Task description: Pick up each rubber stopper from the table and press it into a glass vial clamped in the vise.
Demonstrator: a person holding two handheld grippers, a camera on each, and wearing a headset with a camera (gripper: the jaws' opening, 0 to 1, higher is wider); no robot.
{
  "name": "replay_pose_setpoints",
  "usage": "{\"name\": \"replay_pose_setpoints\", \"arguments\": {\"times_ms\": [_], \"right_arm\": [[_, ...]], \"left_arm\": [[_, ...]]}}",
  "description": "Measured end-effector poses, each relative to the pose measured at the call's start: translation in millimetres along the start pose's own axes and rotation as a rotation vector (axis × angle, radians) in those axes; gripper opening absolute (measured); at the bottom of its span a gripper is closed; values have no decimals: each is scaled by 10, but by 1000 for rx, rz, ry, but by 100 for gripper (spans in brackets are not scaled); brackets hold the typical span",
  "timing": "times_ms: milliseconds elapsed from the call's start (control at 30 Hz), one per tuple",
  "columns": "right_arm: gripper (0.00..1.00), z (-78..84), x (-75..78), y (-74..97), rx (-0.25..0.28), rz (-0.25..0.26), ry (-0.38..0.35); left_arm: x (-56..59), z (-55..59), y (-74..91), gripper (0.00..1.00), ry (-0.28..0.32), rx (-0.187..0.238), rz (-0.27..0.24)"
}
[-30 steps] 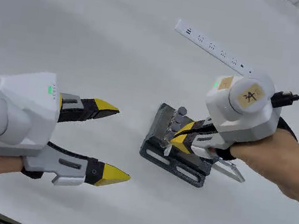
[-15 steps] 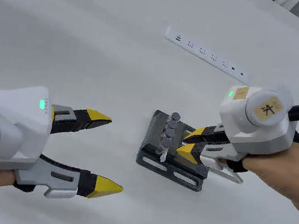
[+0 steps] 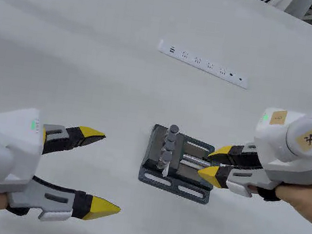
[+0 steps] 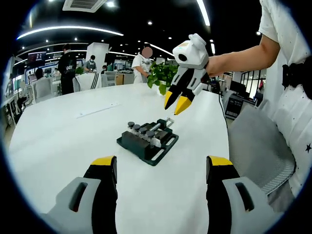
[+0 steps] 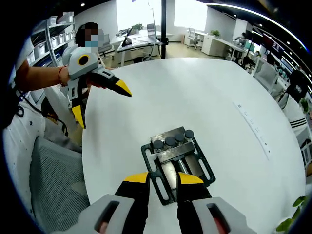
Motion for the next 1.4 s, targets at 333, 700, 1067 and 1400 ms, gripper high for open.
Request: {"name": "replay_pose_setpoints", "arguments": {"times_ms": [333,700,1067,1400], "right_arm": [[28,264,-30,195,161,33,-105],[52,667,-73,385,267,63,-179],[70,932,-126,475,369,73,-216],[76,1038,-160,476,415,75,-231]], "left_arm": [[11,-26,-30,84,1,6,-4],[17,4,-97,92,-1,-26,-11],[28,38,-205,95,14,-48,-23],[17,62,-265,99,20,-72,-27]]}}
Point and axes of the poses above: the centre of the closed fingertips' face, and the gripper's own axes: y roughly backward along the fingers, x roughly to its right, z roughly out of its underside, the point moved 4 cm from there along y, roughly backward along the fingers, and after that the axes turned 1 degree about x, right-handed, at the moved point
